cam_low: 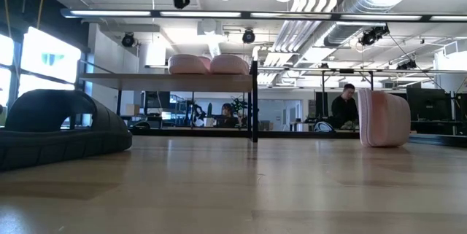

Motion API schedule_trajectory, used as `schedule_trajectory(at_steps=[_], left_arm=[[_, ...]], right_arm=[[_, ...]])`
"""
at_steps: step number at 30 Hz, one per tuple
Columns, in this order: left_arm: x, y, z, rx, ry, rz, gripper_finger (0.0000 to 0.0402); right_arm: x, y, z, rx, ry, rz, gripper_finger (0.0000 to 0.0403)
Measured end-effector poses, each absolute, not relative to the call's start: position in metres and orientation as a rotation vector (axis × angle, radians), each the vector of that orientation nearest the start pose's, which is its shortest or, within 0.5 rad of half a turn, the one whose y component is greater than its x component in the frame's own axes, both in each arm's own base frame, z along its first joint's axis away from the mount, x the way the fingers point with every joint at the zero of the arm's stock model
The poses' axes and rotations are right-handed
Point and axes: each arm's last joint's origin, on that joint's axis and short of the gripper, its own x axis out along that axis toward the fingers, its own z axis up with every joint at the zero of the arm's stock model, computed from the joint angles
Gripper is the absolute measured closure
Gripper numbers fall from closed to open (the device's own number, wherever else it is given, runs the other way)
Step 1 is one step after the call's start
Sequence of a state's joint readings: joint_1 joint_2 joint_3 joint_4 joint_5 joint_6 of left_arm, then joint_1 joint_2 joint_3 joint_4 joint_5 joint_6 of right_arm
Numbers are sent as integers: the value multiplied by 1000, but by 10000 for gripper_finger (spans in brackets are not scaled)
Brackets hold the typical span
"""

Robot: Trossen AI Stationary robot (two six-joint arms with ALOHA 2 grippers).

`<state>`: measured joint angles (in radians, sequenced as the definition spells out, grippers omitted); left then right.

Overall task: Pick and place slides into the shelf
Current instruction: Put the pink slide under the shelf

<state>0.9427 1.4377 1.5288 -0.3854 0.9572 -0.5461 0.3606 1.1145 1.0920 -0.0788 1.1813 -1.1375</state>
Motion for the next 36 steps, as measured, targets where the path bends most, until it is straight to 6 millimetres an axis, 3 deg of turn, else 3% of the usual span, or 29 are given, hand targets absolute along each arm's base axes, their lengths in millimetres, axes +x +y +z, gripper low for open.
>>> schedule_trajectory(at_steps=[7, 11, 18, 27, 36], left_arm=[[199, 233, 427, -752, 145, 22, 235], [199, 233, 427, -756, 149, 5, 235], [199, 232, 427, -762, 154, -19, 234], [205, 225, 427, -760, 172, -81, 234], [224, 205, 427, -724, 203, -175, 234]], right_arm=[[233, 102, 360, -791, 362, -455, 375], [252, 123, 319, -729, 471, -380, 375], [284, 146, 243, -787, 673, -371, 375], [295, 132, 196, -867, 915, -366, 373], [304, 107, 185, -839, 1002, -436, 371]])
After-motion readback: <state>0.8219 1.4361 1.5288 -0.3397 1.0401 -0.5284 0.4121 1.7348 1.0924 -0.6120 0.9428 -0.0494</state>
